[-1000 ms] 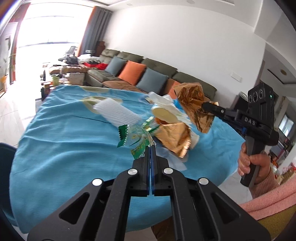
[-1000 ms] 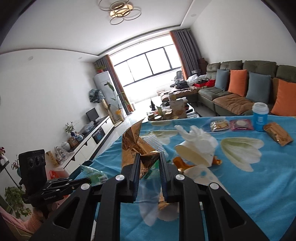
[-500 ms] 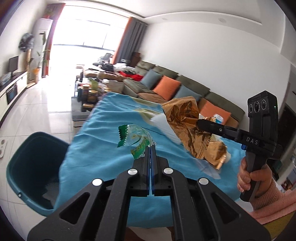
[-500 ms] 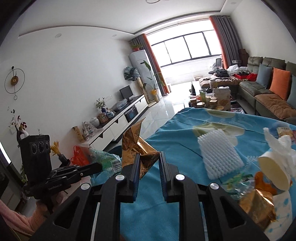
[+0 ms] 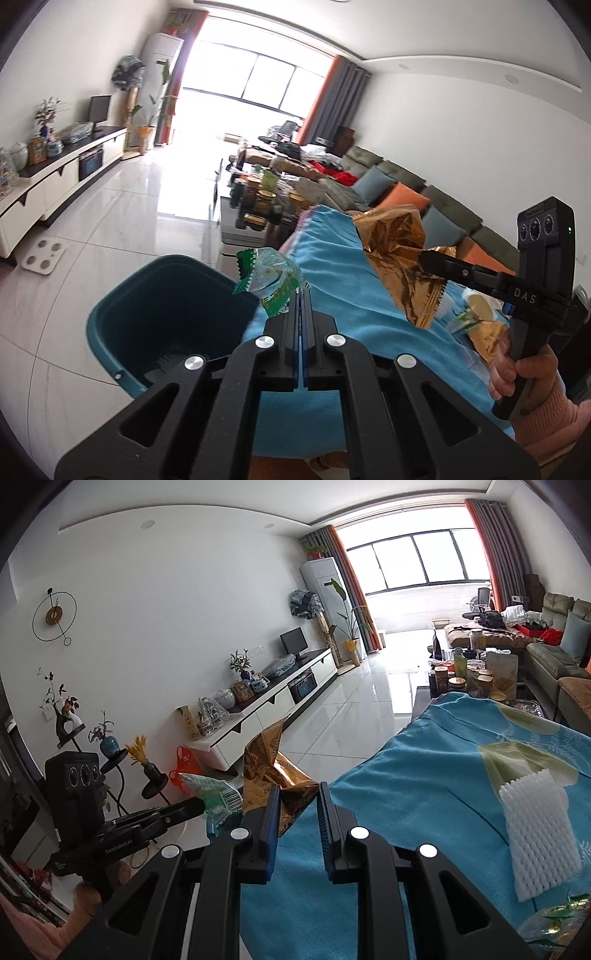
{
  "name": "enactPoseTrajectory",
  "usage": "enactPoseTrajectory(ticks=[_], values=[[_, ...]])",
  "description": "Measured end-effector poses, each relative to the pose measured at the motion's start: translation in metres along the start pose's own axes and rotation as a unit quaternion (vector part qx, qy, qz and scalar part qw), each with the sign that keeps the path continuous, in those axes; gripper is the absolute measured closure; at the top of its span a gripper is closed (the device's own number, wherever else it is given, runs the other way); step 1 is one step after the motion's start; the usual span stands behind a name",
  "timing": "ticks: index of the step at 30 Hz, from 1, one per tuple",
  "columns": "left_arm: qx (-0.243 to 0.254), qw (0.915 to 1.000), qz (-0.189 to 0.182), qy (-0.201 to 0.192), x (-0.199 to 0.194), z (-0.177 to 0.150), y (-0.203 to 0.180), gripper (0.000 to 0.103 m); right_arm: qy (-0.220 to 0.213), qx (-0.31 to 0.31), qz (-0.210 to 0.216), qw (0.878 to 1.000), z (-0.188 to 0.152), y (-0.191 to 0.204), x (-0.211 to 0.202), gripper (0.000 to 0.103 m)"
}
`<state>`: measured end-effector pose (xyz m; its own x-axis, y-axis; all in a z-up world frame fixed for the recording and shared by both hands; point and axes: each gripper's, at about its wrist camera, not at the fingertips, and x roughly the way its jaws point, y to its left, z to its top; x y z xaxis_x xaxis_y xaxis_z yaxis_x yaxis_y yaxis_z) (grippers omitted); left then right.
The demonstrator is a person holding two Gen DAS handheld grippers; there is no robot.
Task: Collect trash
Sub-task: 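Carry green wrapper and gold foil to the teal bin and release both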
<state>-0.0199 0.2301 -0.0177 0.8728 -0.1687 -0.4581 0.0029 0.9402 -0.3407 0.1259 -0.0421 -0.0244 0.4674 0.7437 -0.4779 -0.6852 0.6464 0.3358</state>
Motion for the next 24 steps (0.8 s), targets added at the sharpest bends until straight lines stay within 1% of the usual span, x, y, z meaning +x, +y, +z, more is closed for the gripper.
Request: enactPoseTrajectory(ticks=[6, 12, 24], values=[[-0.027, 0.9992, 0.03, 0.004, -0.002, 0.001, 0.029, 0.102, 0.019, -0.003, 0.012, 1.0, 0.004, 0.008, 0.026, 0.085], [-0.052, 0.9974, 0.049, 0.009, -0.001, -0.003, 0.051, 0.102, 0.037, -0.011, 0.015, 0.999, 0.006, 0.017, 0.05, 0.085], [-0.063, 0.9948, 0.076, 0.023, 0.008, -0.005, 0.069, 0.102, 0.072, -0.02, 0.014, 0.997, 0.01, 0.026, 0.09, 0.084]])
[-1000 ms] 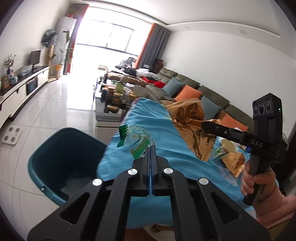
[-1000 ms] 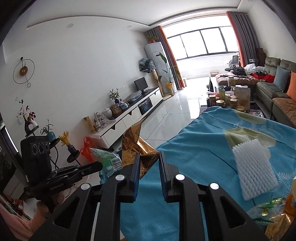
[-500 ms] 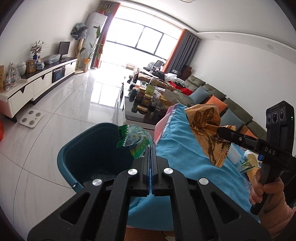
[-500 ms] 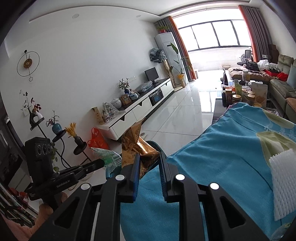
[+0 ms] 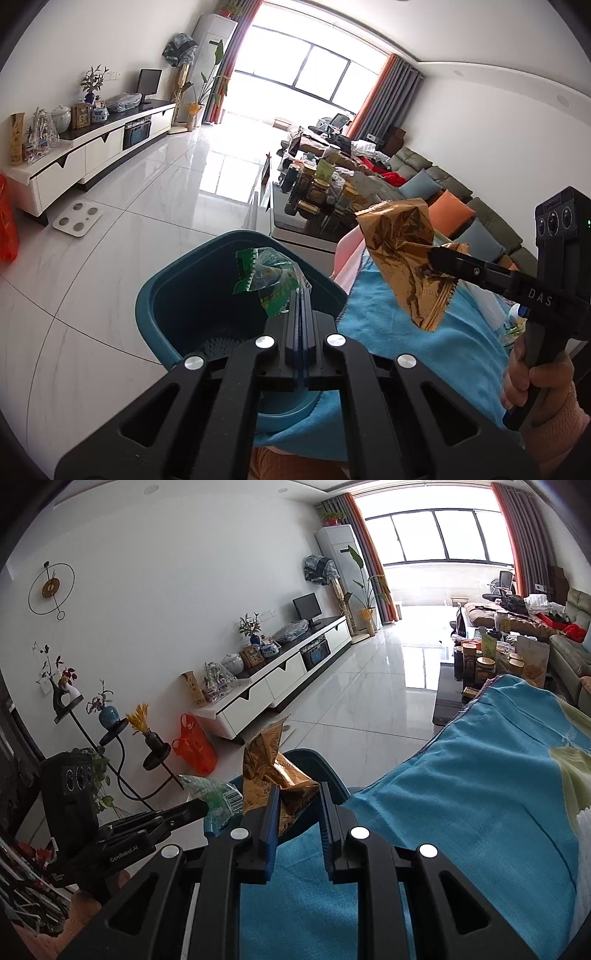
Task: Collect trash
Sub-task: 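Carry green wrapper and gold foil to the teal bin and release both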
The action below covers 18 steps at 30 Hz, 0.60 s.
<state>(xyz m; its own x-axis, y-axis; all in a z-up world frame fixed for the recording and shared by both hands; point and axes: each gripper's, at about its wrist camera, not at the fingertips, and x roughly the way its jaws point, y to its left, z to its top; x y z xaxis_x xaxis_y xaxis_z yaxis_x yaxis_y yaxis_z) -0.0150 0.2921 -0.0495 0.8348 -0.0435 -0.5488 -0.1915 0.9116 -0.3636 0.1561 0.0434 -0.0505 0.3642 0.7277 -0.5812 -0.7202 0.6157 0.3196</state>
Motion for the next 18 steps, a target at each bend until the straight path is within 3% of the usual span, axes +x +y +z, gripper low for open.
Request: enactPoseTrajectory(ticks=[18], values=[[-0.009, 0.9991, 0.015, 0.04, 0.041, -0.006, 0.01, 0.102, 0.073, -0.005, -0.025, 0.997, 0.008, 0.009, 0.068, 0.083]])
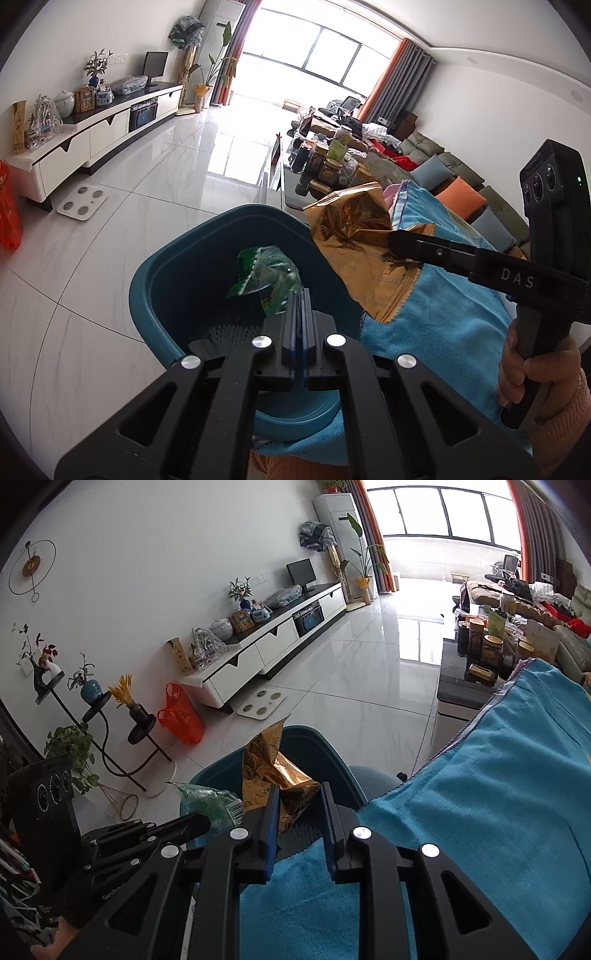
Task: Collect trash
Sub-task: 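Carry green wrapper and gold foil to the teal bin and release both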
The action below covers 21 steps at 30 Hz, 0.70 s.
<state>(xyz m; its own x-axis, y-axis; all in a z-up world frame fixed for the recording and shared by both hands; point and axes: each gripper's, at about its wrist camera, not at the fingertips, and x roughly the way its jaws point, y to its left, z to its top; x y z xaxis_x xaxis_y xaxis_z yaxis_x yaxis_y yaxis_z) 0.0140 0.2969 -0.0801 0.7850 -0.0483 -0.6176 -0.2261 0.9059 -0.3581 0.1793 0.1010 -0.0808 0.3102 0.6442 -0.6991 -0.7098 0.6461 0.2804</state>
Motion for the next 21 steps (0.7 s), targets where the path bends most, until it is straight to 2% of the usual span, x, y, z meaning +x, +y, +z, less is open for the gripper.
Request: enactPoseTrajectory(ticks=[4, 5, 9, 12, 15, 18, 21], values=[[-0.007, 1.0, -0.002, 0.007, 0.011, 0.001, 0.004, 0.102, 0.016, 0.006, 0.0, 1.0, -0.001, 0.002, 0.012, 0.081], [-0.009, 0.9999, -0.002, 0.007, 0.014, 0.001, 0.004, 0.098, 0.02, 0.009, 0.001, 1.0, -0.001, 0.002, 0.014, 0.081], [-0.016, 0.9998, 0.003, 0.008, 0.021, 0.002, 0.007, 0.089, 0.022, 0.026, 0.007, 0.999, -0.002, -0.003, 0.015, 0.067], [-0.017, 0.9998, 0.009, 0.001, 0.019, 0.004, 0.006, 0.085, 0.015, 0.035, 0.008, 0.999, -0.003, -0.006, 0.011, 0.067], [-0.006, 0.9998, 0.013, -0.014, 0.01, 0.006, -0.002, 0.076, 0.005, 0.045, 0.014, 0.999, -0.004, -0.01, 0.002, 0.066], [0.014, 0.9993, 0.013, -0.033, -0.002, 0.01, -0.017, 0.063, -0.015, 0.047, 0.018, 0.999, -0.009, -0.013, -0.017, 0.066], [0.034, 0.9979, 0.0, -0.055, -0.014, 0.012, -0.039, 0.055, -0.046, 0.049, 0.017, 0.998, -0.014, -0.017, -0.046, 0.06]])
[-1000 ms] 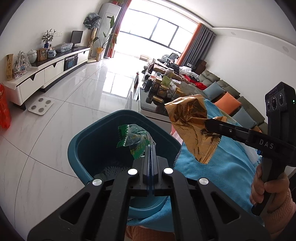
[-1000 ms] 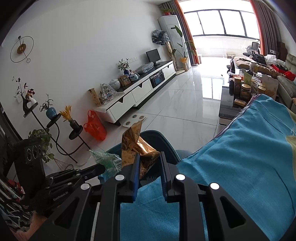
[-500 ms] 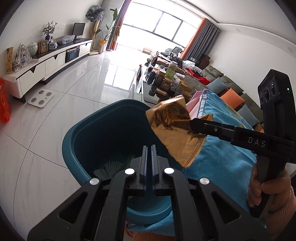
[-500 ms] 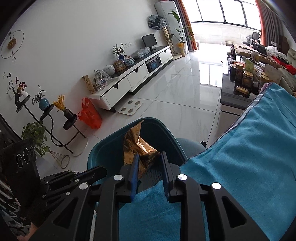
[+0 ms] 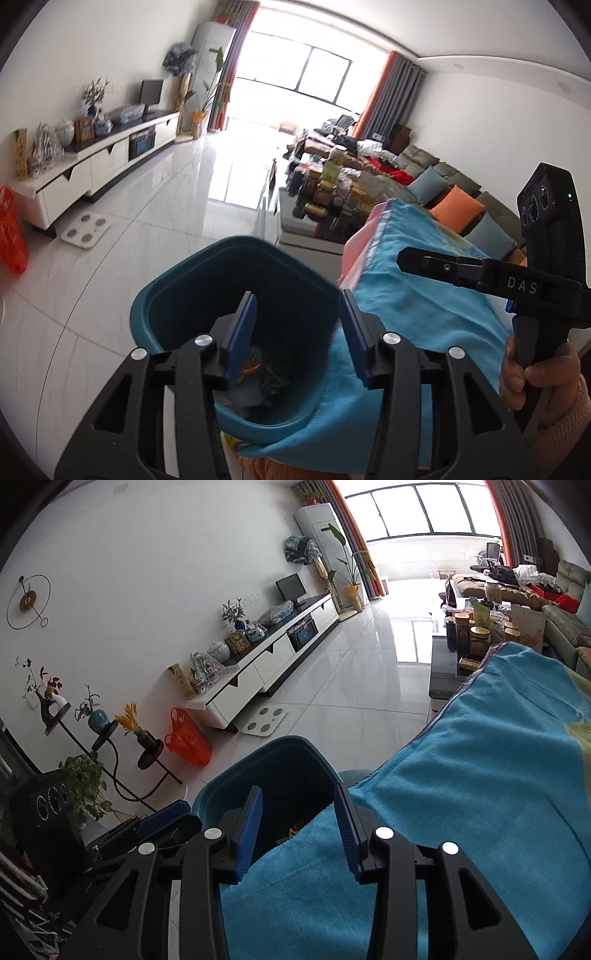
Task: Collect trash
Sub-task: 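Carry green wrapper and gold foil to the teal bin and release both, then grasp a white foam net with the left tool while the right tool grasps the paper cup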
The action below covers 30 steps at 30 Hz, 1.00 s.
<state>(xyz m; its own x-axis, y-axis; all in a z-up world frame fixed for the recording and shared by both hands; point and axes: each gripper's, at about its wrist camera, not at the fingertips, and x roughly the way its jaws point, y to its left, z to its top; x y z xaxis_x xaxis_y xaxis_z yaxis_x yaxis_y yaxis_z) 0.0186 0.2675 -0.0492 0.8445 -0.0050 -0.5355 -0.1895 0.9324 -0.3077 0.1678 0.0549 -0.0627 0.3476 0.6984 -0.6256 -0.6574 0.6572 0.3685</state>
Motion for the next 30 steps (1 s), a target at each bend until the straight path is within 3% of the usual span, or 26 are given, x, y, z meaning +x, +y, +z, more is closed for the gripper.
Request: enactPoseTrajectory(ticks=[4, 9, 18, 24, 30], values=[[0.027, 0.9986, -0.043, -0.016, -0.013, -0.001, -0.032, 0.048, -0.041, -0.013, -0.013, 0.999, -0.006, -0.004, -0.043, 0.057], [0.066, 0.9932, -0.095, -0.008, -0.01, -0.007, -0.082, 0.046, -0.082, -0.019, -0.045, 0.995, -0.021, -0.019, -0.094, 0.055], [0.134, 0.973, -0.185, 0.034, 0.01, -0.033, -0.17, 0.045, -0.14, 0.026, -0.12, 0.983, -0.056, -0.069, -0.183, 0.055], [0.171, 0.9586, -0.218, 0.066, 0.031, -0.05, -0.222, 0.046, -0.167, 0.052, -0.187, 0.967, -0.074, -0.101, -0.233, 0.055], [0.184, 0.947, -0.239, 0.11, 0.07, -0.043, -0.258, 0.046, -0.179, 0.089, -0.228, 0.953, -0.095, -0.137, -0.264, 0.055]])
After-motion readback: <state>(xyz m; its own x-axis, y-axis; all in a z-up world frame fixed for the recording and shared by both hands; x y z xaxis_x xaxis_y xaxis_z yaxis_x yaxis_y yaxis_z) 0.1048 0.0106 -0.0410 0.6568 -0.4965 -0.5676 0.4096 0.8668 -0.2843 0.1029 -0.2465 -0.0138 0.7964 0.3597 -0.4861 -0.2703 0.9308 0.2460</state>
